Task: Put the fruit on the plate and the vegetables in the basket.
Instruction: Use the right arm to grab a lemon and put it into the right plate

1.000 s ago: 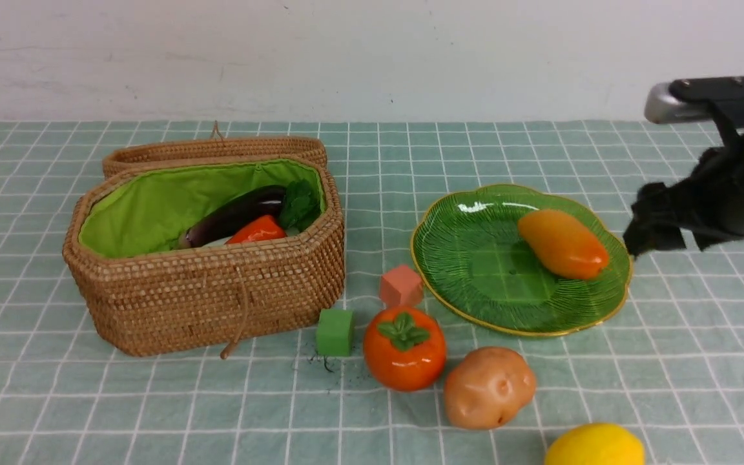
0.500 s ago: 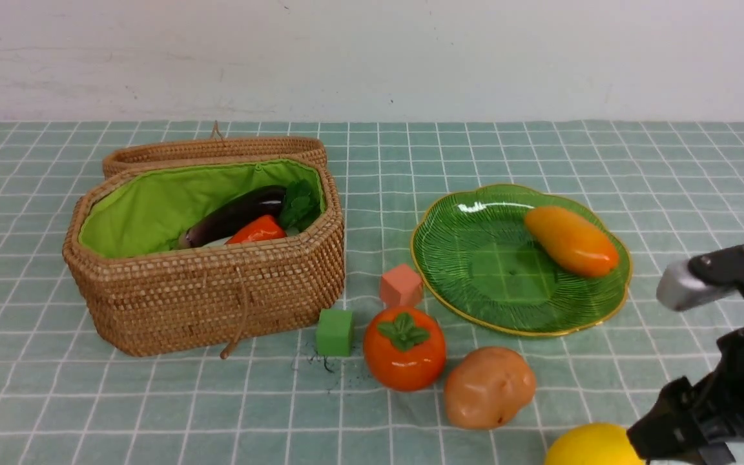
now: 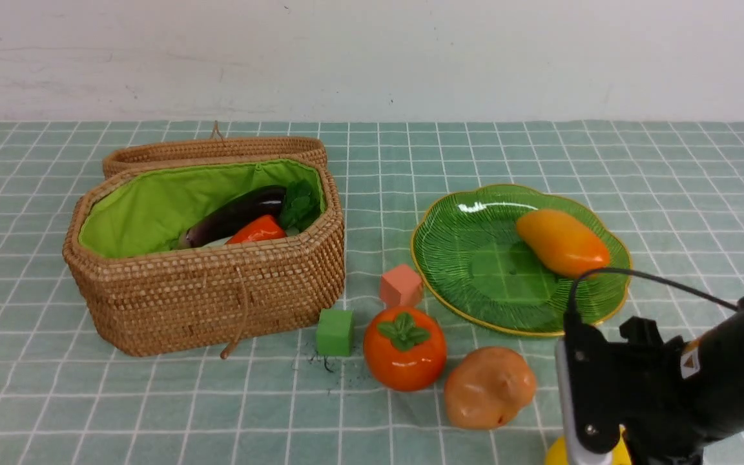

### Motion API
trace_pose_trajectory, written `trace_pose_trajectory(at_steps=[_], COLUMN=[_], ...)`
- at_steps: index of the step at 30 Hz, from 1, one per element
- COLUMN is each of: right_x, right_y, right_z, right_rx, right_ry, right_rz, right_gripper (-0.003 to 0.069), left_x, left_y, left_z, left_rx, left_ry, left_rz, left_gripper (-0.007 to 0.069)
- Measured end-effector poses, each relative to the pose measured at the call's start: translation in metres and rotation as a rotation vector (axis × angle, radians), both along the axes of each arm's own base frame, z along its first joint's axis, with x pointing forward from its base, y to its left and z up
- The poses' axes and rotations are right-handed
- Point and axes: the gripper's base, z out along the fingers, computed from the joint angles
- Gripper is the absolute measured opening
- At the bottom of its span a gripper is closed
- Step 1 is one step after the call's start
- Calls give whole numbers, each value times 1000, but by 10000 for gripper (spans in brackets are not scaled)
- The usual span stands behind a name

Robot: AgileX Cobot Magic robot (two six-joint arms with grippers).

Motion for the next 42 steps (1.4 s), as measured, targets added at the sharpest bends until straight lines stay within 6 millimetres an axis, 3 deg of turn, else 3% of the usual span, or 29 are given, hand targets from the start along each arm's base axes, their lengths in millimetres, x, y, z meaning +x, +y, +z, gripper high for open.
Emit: trace_pose_trajectory(at_steps=[3,12,20,30,42], right_x=[6,19,16,11,8], right_y=[-1,4,6,6,6], right_z=[-15,-32,-33,-33,-34], right_rx=[-62,-74,-54,-14,-20], right_ry=[30,51,108,222,258], right_rz=[13,-11,-52,-248,-262], right_gripper=[594,603,586,586,585], left_x=[0,0,0,0,0], left_y=[0,0,0,0,0], left_z=[0,0,0,0,0], left_rx=[0,0,0,0,0], left_ry=[0,0,0,0,0], left_rz=[0,0,0,0,0], left_gripper=[102,110,113,125,134])
